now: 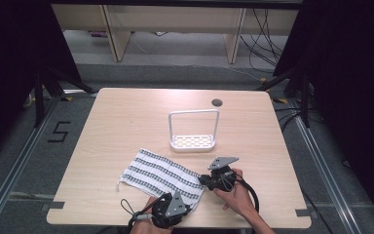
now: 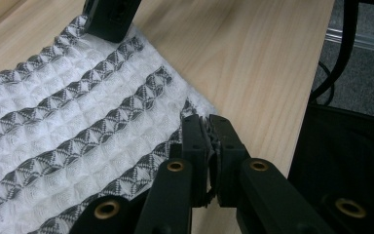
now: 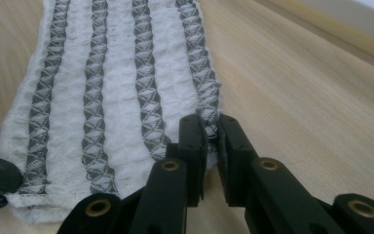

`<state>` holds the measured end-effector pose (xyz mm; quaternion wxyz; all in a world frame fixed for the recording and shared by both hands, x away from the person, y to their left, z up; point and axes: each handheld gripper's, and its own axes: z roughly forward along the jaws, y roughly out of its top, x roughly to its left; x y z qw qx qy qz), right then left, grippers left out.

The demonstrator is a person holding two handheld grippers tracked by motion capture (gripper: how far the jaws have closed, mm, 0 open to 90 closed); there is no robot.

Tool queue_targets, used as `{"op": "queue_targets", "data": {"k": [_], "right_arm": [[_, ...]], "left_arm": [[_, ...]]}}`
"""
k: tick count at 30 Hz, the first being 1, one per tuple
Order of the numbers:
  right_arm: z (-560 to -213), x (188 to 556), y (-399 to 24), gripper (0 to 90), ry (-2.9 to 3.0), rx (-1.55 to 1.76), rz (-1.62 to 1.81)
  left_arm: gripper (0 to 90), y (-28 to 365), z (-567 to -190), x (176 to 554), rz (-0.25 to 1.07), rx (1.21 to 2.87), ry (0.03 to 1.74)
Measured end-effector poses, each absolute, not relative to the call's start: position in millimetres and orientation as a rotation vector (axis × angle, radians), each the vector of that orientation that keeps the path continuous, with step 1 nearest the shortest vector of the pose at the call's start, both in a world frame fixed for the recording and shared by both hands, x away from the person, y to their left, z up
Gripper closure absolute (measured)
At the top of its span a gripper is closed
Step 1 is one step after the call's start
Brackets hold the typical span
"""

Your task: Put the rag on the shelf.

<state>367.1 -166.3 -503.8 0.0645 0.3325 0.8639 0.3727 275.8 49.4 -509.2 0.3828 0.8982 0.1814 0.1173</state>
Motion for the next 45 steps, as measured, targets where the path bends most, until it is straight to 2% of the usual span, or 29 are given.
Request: {"op": "queue_targets", "data": {"k": [11, 25, 45], "right_arm": [[-487.6, 365.7, -171.5, 83.3, 2.6, 1.026, 1.196], [-449.6, 369.7, -163.0, 83.8, 2.528, 1.053, 1.345], [-338.1, 373.9, -167.5, 84.1, 2.346, 0.932, 1.484]], "left_arm": [[86.9, 59.7, -489.4, 277.8, 0.298, 2.238, 0.465], [87.0, 76.6, -449.1, 283.4, 0.314, 2.153, 0.481], [87.0, 99.0, -331.9, 307.9, 0.453, 2.021, 0.428]]}}
